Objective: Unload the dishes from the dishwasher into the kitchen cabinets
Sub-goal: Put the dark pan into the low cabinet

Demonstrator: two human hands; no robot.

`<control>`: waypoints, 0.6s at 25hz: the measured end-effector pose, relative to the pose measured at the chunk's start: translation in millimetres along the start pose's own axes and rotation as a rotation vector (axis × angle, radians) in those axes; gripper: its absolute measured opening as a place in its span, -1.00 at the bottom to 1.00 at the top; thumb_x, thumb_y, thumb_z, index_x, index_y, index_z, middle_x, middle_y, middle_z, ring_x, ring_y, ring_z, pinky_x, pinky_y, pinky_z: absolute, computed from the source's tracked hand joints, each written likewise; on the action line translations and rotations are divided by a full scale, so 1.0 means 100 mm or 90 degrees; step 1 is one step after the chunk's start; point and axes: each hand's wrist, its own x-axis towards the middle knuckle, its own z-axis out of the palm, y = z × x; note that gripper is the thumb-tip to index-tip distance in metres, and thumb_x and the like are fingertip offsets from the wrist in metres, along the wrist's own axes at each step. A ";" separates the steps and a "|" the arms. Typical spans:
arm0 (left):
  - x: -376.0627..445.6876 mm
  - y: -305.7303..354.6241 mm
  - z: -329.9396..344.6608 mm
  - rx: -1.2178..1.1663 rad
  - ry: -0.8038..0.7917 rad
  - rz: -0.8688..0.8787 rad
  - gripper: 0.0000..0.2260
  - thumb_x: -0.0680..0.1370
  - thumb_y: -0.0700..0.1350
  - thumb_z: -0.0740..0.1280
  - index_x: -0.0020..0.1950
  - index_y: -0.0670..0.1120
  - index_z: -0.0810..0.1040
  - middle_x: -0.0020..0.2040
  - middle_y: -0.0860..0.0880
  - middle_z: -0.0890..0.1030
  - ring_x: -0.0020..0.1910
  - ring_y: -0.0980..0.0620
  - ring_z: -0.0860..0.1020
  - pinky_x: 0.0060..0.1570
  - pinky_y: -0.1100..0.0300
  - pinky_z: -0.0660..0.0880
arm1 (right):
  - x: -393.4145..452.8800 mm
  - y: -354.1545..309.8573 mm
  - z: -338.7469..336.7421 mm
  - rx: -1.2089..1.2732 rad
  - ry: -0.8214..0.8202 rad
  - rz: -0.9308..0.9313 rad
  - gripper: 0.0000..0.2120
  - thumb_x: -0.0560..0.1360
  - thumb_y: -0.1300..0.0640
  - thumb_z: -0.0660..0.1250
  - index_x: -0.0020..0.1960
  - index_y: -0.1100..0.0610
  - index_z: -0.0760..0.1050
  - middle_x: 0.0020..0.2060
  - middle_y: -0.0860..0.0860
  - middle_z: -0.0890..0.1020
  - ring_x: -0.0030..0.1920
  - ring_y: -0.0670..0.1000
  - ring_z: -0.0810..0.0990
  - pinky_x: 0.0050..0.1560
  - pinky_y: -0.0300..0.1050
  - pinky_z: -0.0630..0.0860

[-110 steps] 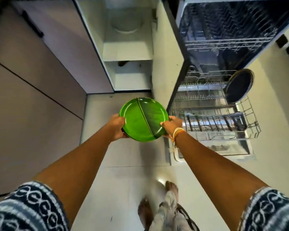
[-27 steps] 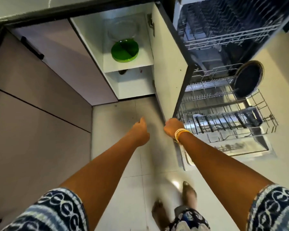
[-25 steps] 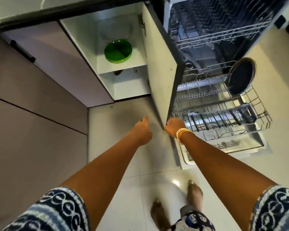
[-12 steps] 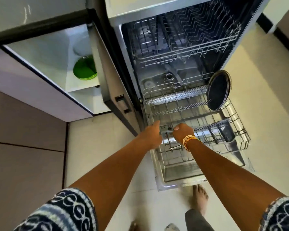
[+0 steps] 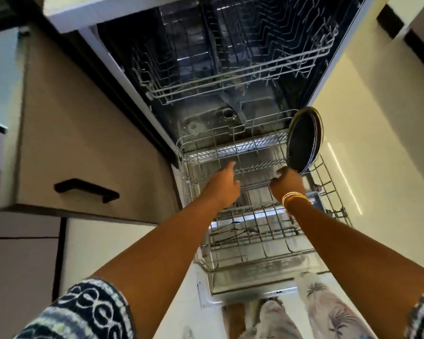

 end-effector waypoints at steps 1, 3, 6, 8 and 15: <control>0.13 0.01 0.07 0.009 -0.003 0.007 -0.46 0.62 -0.14 0.20 0.56 -0.04 0.07 0.41 -0.18 0.38 0.22 -0.15 0.51 0.16 -0.06 0.51 | 0.14 0.08 -0.01 -0.013 0.061 0.004 -0.68 0.52 0.20 0.26 0.24 0.27 0.44 0.20 0.28 0.48 0.17 0.27 0.50 0.19 0.08 0.47; 0.40 0.00 0.20 0.003 0.001 0.003 -0.47 0.62 -0.14 0.20 0.55 -0.02 0.07 0.39 -0.16 0.40 0.20 -0.17 0.51 0.15 -0.08 0.52 | 0.43 0.20 -0.01 -0.044 0.172 0.032 -0.62 0.52 0.13 0.29 0.29 0.26 0.37 0.25 0.29 0.38 0.22 0.28 0.42 0.20 0.15 0.45; 0.66 -0.09 0.40 -0.015 0.006 -0.005 -0.47 0.61 -0.17 0.21 0.54 -0.02 0.09 0.33 -0.15 0.43 0.16 -0.17 0.52 0.11 -0.05 0.54 | 0.81 0.31 0.01 -0.024 0.230 0.089 -0.50 0.49 0.04 0.34 0.34 0.20 0.29 0.30 0.28 0.30 0.25 0.31 0.38 0.19 0.24 0.45; 0.80 -0.21 0.54 -0.012 0.001 -0.010 -0.48 0.61 -0.17 0.21 0.54 -0.03 0.12 0.36 -0.16 0.42 0.23 -0.17 0.49 0.17 -0.08 0.51 | 1.02 0.39 0.01 0.007 0.226 0.110 -0.44 0.47 0.02 0.35 0.39 0.14 0.24 0.32 0.25 0.29 0.27 0.32 0.37 0.19 0.26 0.44; 1.13 -0.53 0.94 -0.037 0.024 0.005 -0.52 0.60 -0.20 0.21 0.51 -0.10 0.19 0.23 -0.21 0.50 0.11 -0.14 0.53 0.06 0.01 0.53 | 1.43 0.62 0.02 0.146 0.321 0.047 -0.57 0.48 0.25 0.30 0.31 0.15 0.27 0.23 0.22 0.43 0.19 0.30 0.48 0.17 0.17 0.48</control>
